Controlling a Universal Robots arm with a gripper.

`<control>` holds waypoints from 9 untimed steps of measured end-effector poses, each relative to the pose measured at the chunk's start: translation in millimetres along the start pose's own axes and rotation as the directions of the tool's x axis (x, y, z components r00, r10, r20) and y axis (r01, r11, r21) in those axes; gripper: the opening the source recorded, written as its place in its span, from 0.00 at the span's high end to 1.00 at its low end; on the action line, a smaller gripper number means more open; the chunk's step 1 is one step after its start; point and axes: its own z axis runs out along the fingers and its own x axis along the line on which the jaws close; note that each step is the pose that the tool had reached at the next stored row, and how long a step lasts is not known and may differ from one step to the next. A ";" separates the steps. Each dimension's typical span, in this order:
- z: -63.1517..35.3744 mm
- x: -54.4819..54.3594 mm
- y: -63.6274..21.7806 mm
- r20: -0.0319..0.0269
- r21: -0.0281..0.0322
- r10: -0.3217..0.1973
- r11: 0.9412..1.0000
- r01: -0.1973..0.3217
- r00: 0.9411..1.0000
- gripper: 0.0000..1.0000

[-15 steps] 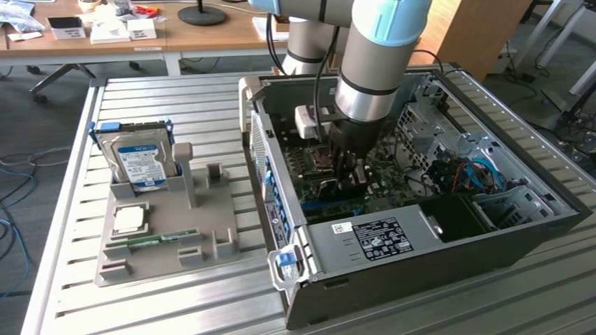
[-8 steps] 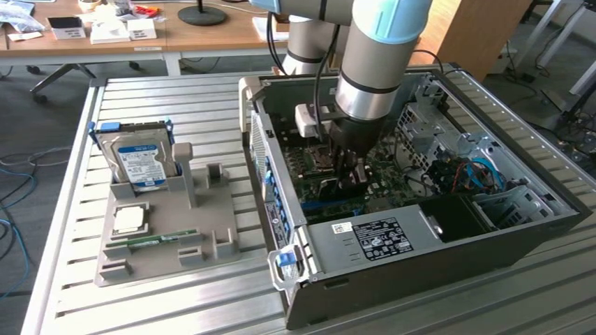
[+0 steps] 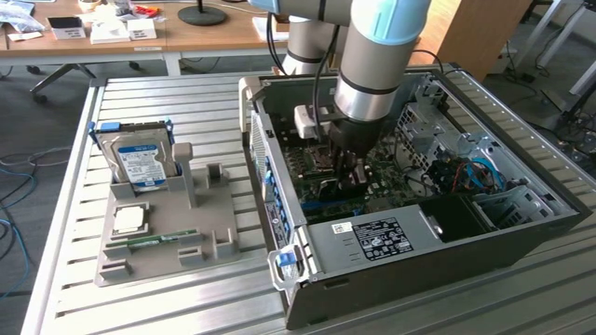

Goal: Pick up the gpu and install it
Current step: 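Insert the gpu into the slot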

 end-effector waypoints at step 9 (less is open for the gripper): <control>0.5 0.0 1.0 0.002 0.002 -0.007 1.000 0.007 1.000 0.73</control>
